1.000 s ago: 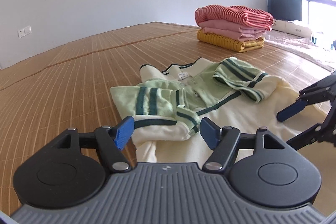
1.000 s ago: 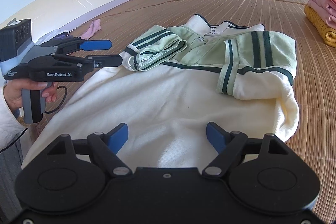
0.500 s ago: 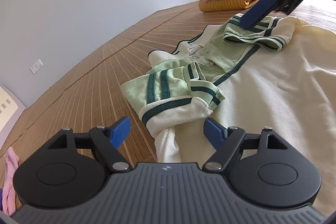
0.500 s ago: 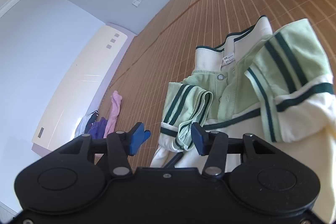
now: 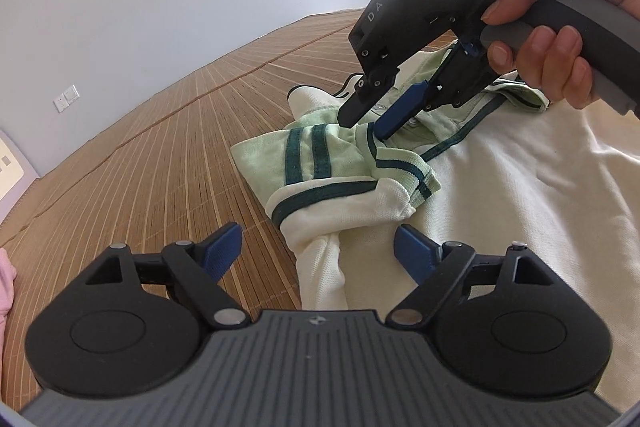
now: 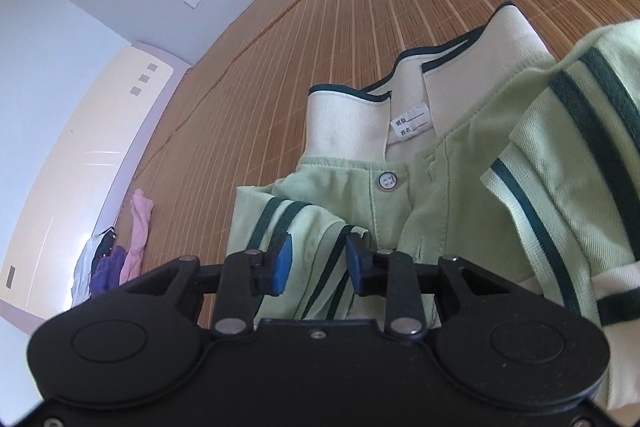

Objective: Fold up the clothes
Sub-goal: 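Grasp the folded sleeve near the collar with the right gripper and adjust it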

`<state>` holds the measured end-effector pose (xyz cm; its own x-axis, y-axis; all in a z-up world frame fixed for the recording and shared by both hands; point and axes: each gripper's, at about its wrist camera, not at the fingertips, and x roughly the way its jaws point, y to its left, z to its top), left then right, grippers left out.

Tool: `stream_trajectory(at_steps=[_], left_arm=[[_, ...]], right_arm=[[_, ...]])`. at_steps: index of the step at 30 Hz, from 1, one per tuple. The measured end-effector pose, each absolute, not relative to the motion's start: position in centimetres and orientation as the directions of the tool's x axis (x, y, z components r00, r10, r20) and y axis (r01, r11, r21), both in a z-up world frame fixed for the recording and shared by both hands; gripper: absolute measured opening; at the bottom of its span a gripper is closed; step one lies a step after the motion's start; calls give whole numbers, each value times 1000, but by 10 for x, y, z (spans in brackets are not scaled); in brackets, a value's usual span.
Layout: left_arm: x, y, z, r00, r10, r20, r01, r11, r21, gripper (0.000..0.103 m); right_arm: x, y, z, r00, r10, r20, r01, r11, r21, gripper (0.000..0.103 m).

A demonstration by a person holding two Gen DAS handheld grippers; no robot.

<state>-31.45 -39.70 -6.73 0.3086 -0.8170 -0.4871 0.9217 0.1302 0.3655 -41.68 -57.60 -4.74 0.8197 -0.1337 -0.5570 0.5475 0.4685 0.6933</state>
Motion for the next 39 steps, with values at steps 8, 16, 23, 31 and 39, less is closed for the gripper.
stream_trajectory(at_steps=[8, 16, 23, 31, 39], left_arm=[[-309, -399, -66, 310, -812, -495, 931, 152, 333, 91], [-303, -397, -63, 310, -812, -495, 933, 159, 323, 91], [-304, -395, -63, 314, -815, -487, 928, 156, 338, 91], [-313, -392, -64, 321, -817, -480, 919, 146, 366, 91], [-324, -388, -60, 326, -812, -484, 896, 102, 432, 91]], right_arm=[[-425, -570, -52, 825, -185, -534, 554, 453, 699, 47], [-413, -582, -60, 871, -143, -470, 478, 465, 745, 31], [-399, -576, -45, 854, -199, -481, 498, 583, 642, 4], [-394, -567, -45, 786, -248, -567, 566, 657, 498, 7], [-421, -509, -15, 833, -243, -497, 478, 769, 424, 21]])
